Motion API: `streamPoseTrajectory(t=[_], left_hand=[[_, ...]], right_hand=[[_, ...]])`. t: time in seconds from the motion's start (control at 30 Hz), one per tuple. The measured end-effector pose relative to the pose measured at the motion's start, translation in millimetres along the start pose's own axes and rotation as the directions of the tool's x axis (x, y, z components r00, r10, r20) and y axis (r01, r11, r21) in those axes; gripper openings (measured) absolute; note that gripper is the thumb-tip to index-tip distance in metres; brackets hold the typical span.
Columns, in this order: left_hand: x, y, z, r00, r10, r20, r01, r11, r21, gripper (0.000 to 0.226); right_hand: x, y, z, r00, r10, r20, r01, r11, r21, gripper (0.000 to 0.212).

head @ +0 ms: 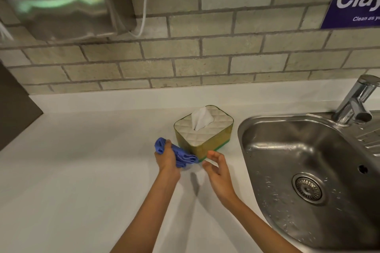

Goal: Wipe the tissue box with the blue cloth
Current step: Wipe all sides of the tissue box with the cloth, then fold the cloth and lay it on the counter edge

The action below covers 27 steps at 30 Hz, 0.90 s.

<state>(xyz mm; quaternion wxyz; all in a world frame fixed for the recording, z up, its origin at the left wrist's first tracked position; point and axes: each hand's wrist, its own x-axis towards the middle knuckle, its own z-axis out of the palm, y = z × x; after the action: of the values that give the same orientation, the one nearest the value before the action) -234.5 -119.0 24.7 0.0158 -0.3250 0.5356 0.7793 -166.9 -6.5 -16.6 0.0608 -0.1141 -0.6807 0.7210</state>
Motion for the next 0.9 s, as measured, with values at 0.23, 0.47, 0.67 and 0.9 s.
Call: streamPoseTrajectory(t=[0.23, 0.47, 0.67, 0.9], left_hand=[[-29.1, 13.3, -36.4, 0.931, -0.175, 0.32, 0.216, 0.971, -0.098, 0.024], [-49.3, 13.9, -40.3, 0.742, -0.323, 0.587, 0.347, 0.935, 0.075, 0.033], [-56.5, 11.9, -36.0, 0.645, -0.371, 0.668, 0.331, 0.924, 0.193, 0.055], [-82.8, 10.2, -18.1, 0.747, -0.29, 0.598, 0.053, 0.923, 0.381, 0.05]], right_hand=[[-11.5, -15.3, -15.3, 0.989, -0.07, 0.127, 0.086, 0.989, -0.124, 0.043], [-29.6, -36.6, -14.2, 0.915, -0.243, 0.322, 0.35, 0.876, -0.332, 0.051], [-26.3, -53.9, -27.1, 0.94, -0.162, 0.3, 0.279, 0.87, -0.406, 0.052], [-26.6, -56.7, -40.2, 0.971, -0.094, 0.219, 0.131, 0.978, -0.161, 0.026]])
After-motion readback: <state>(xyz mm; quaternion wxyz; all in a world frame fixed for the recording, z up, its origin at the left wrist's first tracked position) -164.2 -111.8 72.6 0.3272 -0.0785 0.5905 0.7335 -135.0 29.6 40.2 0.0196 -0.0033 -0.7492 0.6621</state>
